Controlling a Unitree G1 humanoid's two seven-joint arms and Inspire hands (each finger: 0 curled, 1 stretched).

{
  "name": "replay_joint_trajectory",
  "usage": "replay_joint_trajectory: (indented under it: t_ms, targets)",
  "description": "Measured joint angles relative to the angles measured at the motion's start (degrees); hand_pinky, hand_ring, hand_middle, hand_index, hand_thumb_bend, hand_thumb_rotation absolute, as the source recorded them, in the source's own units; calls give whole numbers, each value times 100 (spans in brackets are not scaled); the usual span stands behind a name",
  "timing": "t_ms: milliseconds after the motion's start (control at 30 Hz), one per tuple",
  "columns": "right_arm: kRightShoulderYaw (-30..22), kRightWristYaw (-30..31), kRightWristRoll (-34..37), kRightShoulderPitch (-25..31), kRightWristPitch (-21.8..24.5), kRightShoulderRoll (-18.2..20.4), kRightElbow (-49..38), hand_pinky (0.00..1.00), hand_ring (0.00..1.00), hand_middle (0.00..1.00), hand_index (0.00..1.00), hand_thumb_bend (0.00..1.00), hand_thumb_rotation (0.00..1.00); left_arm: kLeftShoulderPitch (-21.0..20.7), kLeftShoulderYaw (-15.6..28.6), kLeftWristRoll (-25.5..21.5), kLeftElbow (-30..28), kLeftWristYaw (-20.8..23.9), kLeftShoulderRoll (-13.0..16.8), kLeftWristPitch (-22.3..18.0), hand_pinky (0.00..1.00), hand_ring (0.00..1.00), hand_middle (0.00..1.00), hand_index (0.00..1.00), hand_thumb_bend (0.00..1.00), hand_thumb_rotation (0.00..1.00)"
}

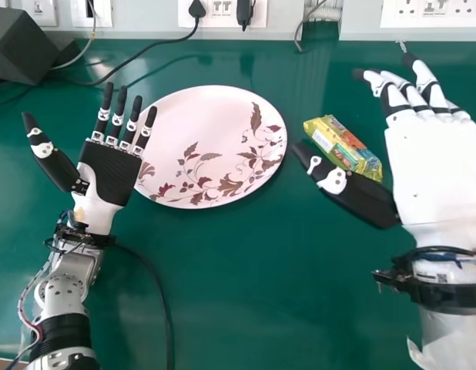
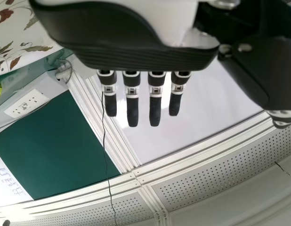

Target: Pick up biscuit and place it in the plate

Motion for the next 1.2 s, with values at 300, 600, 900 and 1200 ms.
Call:
replay_joint_trajectory:
  t_ms: [300,600,900,1200]
  targets:
    - [21,406,-379,-242,188,-15,-29,66,79,87,90,95,28,14,0,-1,-3,-53,-8,-2,95,89,92,97,100,74]
    - [109,864,-697,-474,422,5,-27,65,75,86,95,95,26,12,4,-11,9,-98,0,28,100,92,95,100,100,72]
    - [139,1399,-850,-697,668,6,-27,65,76,88,100,95,28,49,6,-36,-77,-52,-20,48,100,92,96,100,100,72]
    - [140,1514,-982,-857,791,-12,62,64,77,89,100,96,27,43,11,-109,-117,52,-24,105,100,92,96,100,100,74]
